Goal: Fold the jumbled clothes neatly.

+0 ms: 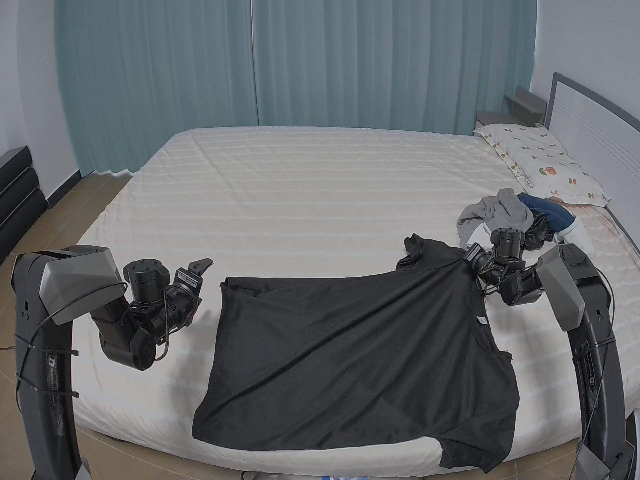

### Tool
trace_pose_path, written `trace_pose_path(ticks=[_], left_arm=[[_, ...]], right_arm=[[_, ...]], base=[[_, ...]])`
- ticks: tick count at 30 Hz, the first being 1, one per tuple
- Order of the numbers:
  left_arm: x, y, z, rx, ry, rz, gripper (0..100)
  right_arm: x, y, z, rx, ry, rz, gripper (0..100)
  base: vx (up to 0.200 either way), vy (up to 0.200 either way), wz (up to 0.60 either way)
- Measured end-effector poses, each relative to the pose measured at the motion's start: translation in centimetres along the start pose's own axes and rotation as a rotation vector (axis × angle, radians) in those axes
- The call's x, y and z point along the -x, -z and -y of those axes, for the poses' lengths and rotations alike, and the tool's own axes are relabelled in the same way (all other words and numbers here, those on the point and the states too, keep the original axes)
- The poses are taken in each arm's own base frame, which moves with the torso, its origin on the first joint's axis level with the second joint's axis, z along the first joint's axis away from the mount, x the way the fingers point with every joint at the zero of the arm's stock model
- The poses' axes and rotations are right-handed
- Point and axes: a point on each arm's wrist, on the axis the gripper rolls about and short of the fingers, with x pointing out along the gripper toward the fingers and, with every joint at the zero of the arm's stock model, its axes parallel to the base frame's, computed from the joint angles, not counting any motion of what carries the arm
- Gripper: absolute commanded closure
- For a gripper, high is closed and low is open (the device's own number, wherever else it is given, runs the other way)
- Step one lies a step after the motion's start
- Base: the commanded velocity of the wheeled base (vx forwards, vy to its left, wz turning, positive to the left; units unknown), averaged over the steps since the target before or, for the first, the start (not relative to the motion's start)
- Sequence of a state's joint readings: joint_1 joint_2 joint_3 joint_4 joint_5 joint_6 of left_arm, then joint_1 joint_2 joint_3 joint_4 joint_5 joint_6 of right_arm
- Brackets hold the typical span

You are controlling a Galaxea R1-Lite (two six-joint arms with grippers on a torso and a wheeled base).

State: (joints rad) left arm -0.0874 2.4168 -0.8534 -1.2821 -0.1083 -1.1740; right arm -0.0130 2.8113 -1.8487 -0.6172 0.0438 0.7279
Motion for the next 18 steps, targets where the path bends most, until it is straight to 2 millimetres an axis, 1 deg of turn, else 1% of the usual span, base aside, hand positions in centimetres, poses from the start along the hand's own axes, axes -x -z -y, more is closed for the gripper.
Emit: trace_pose_path(ticks=[9, 14, 18], left_arm=[[-1.3, -0.2, 0.4, -0.047, 0.007, 0.003, 0], [-2.8, -0.5, 1.0, -0.086, -0.028, -0.016, 0], [-4.1, -0.2, 2.2, -0.117, -0.029, -0.038, 0]], right_arm=[[1.1, 0.2, 0.0, -0.039, 0.002, 0.001, 100], [1.8, 0.7, -0.1, -0.042, -0.001, -0.009, 100], [2.5, 1.2, 0.0, -0.055, -0.006, -0.012, 100]], base=[[0.0, 0.0, 0.0], [0.0, 0.0, 0.0], [0.0, 0.0, 0.0]])
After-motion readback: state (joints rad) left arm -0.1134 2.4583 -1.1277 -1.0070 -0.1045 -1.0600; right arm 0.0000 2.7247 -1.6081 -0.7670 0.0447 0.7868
